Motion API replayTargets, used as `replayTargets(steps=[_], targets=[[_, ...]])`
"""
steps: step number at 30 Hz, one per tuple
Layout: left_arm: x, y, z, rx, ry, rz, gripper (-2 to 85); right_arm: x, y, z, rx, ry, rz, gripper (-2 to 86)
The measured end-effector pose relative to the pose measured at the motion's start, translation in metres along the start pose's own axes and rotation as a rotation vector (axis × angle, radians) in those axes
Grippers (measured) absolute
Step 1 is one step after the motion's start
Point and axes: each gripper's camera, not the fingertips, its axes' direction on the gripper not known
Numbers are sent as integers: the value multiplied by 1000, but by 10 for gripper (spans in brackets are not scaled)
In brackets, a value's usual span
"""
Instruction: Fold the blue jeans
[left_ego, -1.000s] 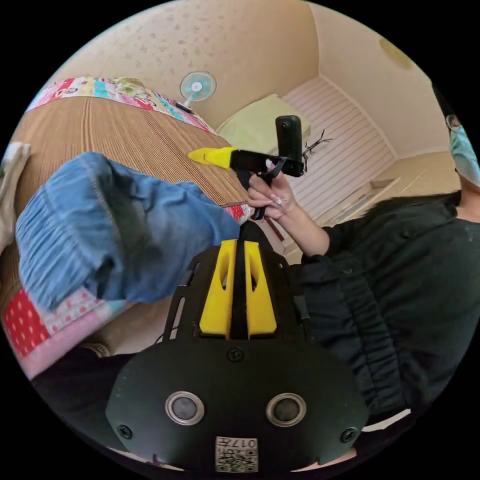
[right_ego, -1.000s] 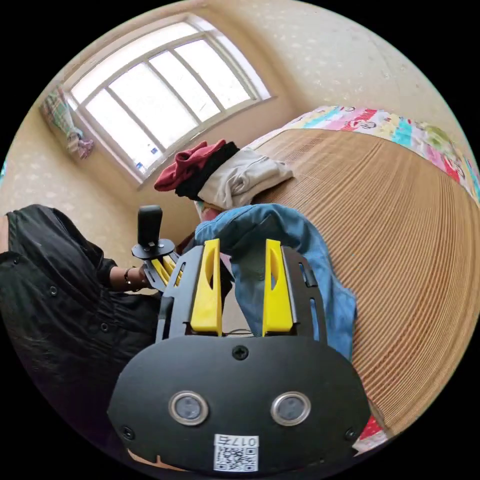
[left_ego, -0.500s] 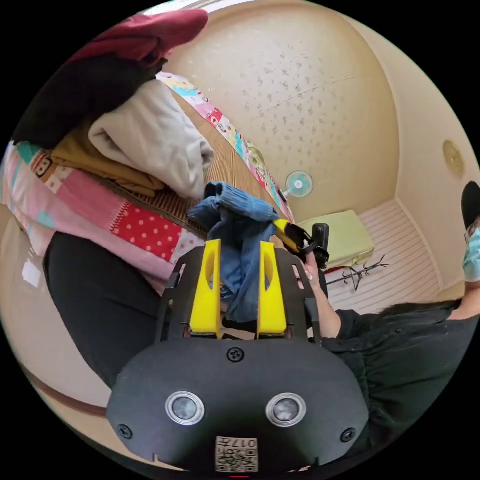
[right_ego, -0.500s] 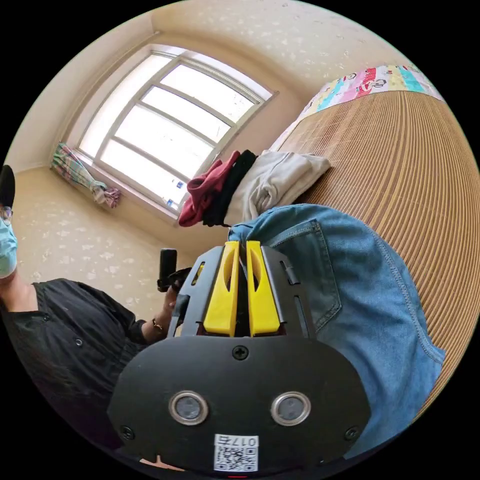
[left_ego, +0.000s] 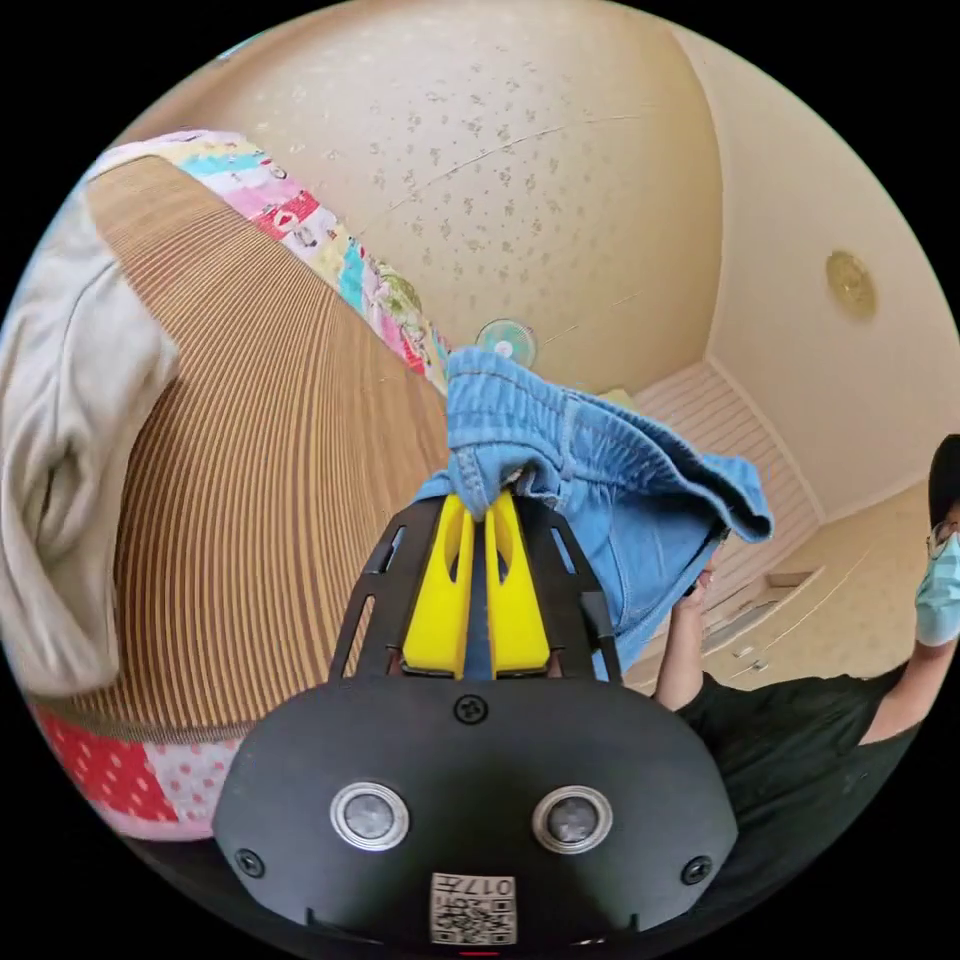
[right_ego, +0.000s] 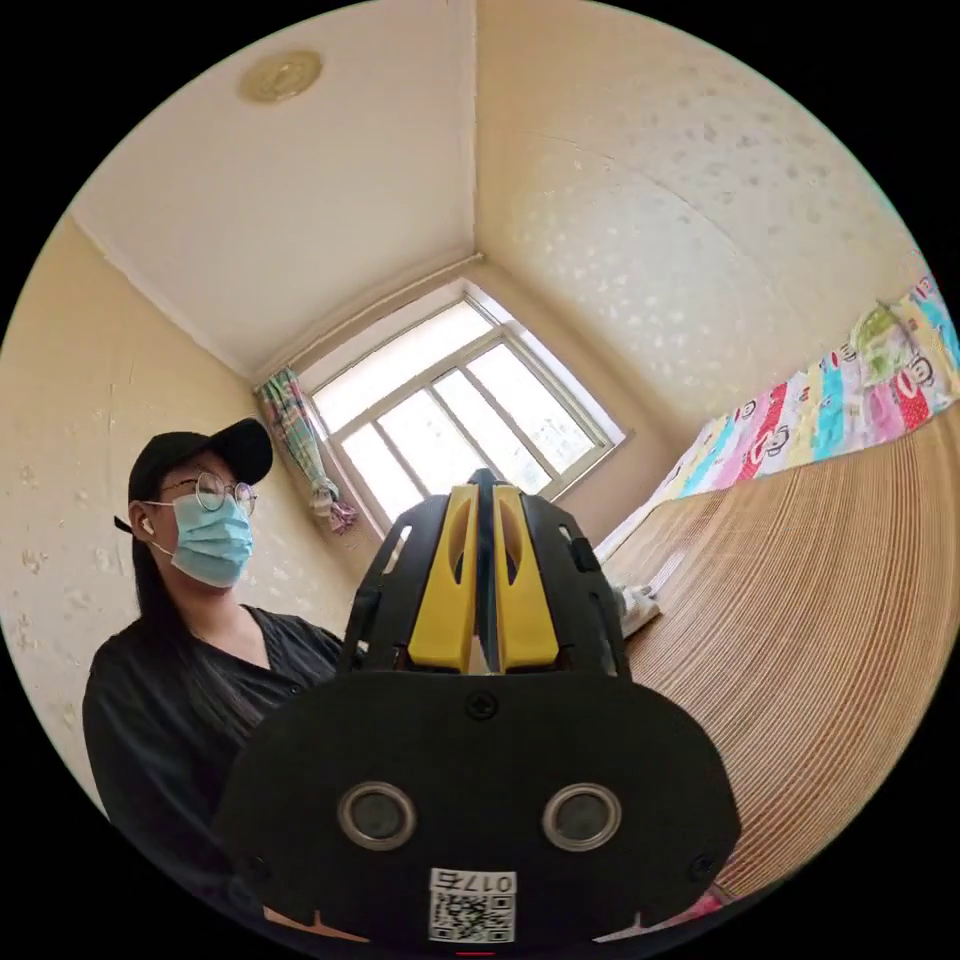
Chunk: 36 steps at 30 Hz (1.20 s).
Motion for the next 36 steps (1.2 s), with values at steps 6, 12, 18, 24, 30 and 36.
replayTargets(steps=[6,12,18,24,30,36], targets=[[116,-237,24,174,-12,229,7,85,-208,-28,107,626,94,49],[160,-266,53,93,-204,385,80,94,-156,17,-144,796,-10,84],[34,-135,147,-423,-232,199,93,195,64,99,-607,664,239,107],[-34,20,197,-738,-337,90,94,240,212,168,-759,592,486,113],[-43,33,167,-631,-80,-62,-3,247,165,64,-362,188,559,27],[-38,32,71,-482,123,-106,-8,190,134,-121,-216,462,429,17]])
